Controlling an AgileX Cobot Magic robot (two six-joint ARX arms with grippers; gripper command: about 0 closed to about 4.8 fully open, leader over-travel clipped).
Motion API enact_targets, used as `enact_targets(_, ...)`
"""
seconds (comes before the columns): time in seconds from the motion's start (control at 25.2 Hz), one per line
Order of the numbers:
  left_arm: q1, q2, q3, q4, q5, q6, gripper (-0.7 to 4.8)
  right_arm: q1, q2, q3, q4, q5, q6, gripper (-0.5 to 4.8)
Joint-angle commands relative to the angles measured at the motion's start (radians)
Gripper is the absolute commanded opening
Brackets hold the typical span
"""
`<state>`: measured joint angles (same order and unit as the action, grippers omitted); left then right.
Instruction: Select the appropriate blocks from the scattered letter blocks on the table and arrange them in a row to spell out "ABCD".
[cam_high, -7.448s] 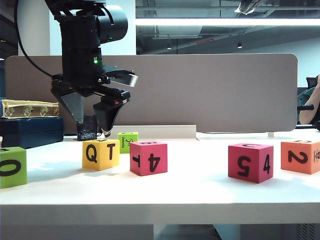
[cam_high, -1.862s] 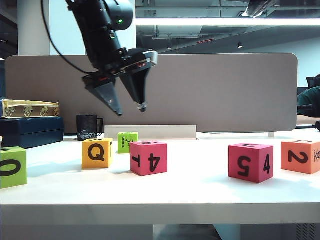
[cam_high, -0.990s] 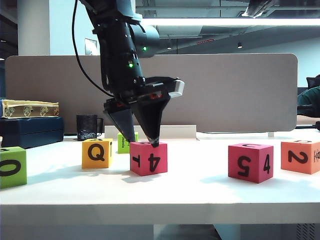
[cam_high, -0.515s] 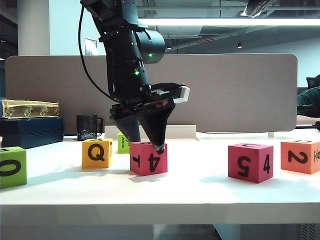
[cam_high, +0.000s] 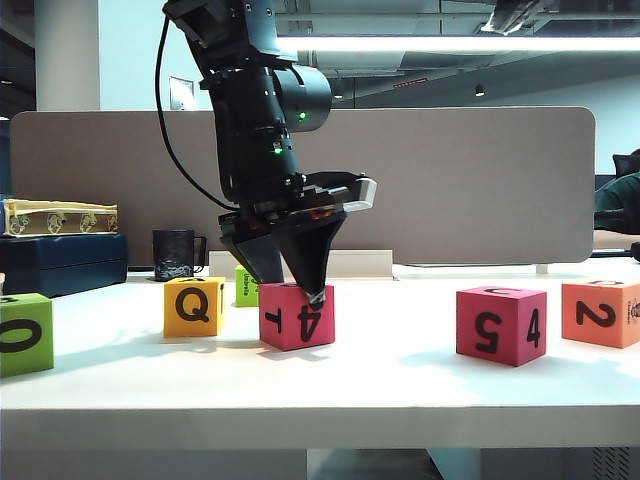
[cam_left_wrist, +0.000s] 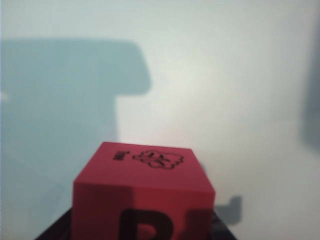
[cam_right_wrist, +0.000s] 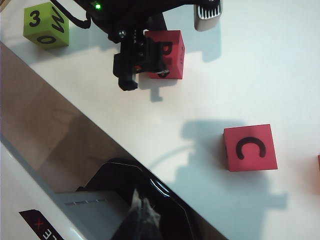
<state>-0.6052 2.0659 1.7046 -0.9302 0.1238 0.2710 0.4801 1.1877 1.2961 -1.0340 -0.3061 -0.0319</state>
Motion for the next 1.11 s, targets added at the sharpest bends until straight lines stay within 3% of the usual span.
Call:
enact_targets(0.04, -0.001, -0.002, 0.002, 0.01, -0.016, -0.025, 2.98, 0.001, -0.003, 0.004, 0.014, 0.001, -0.003, -0.01)
enact_targets(0.16, -0.001, -0.002, 0.002, 0.017, -0.048, -0.086, 2.98, 0.001, -0.003, 0.004, 0.014, 0.001, -0.003, -0.02)
enact_targets(0.32, 0.0, -0.002, 0.002, 0.05, -0.126, -0.257, 2.98, 0.001, -0.003, 0.004, 0.013, 0.001, -0.003, -0.02)
enact_targets(0.59, 0.0, -0.002, 0.002, 0.118, -0.154, -0.507, 2.98, 0.001, -0.003, 0.004, 0.013, 0.001, -0.003, -0.02)
enact_targets(0.83, 0.001, -0.002, 0.002, 0.13, -0.195, -0.539, 2.98, 0.001, -0.003, 0.004, 0.009, 0.001, -0.003, -0.01)
enact_targets(0.95, 0.002, -0.002, 0.002, 0.127, -0.233, -0.54, 2.36, 0.001, -0.003, 0.004, 0.009, 0.001, -0.02, -0.02)
enact_targets(1.11, 0.008, -0.002, 0.002, 0.148, -0.244, -0.541, 2.36, 0.001, -0.003, 0.004, 0.009, 0.001, -0.023, -0.02)
